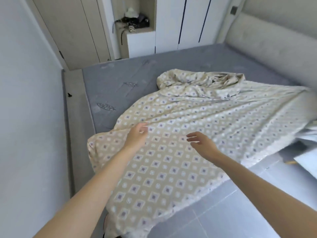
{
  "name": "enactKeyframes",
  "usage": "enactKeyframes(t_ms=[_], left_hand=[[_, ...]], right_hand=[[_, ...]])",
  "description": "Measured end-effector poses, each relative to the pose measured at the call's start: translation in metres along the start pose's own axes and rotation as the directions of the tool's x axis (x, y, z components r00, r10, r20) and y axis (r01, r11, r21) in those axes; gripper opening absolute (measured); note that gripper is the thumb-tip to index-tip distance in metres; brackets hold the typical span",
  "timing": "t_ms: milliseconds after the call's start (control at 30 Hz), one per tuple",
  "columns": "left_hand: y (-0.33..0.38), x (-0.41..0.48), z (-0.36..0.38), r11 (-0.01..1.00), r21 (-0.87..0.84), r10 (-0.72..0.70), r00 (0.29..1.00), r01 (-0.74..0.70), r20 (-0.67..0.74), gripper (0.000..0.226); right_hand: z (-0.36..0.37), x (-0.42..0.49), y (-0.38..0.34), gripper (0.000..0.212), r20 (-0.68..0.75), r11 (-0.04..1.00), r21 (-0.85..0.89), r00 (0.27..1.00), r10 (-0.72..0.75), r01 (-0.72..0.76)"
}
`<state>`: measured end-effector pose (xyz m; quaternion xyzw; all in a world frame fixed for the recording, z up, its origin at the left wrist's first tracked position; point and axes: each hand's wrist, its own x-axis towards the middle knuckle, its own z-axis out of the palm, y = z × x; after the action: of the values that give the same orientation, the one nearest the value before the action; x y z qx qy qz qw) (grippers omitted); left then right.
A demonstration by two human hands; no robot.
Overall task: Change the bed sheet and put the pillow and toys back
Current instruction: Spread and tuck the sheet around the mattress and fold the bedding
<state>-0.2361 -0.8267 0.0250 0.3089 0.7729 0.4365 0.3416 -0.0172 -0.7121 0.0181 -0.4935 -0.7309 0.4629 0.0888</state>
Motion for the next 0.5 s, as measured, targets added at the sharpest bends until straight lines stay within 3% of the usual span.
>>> enactKeyframes(t_ms=[267,500], left_hand=[[0.118,-0.068,0.113,0.996,0.045,0.067,0.984,-0.075,0.167,0.028],[0.199,-0.073,0.211,0.984,0.041,0.151,0.937,-0.172,0.316,0.025]], right_hand=[[-0.148,-0.113,0.062,0.031,-0.087,0.997,0.056,0.994,0.065,-0.06],[-0.25,-0.15,0.112,0.028,-0.219,0.987,0.089,0.964,0.148,-0.131]])
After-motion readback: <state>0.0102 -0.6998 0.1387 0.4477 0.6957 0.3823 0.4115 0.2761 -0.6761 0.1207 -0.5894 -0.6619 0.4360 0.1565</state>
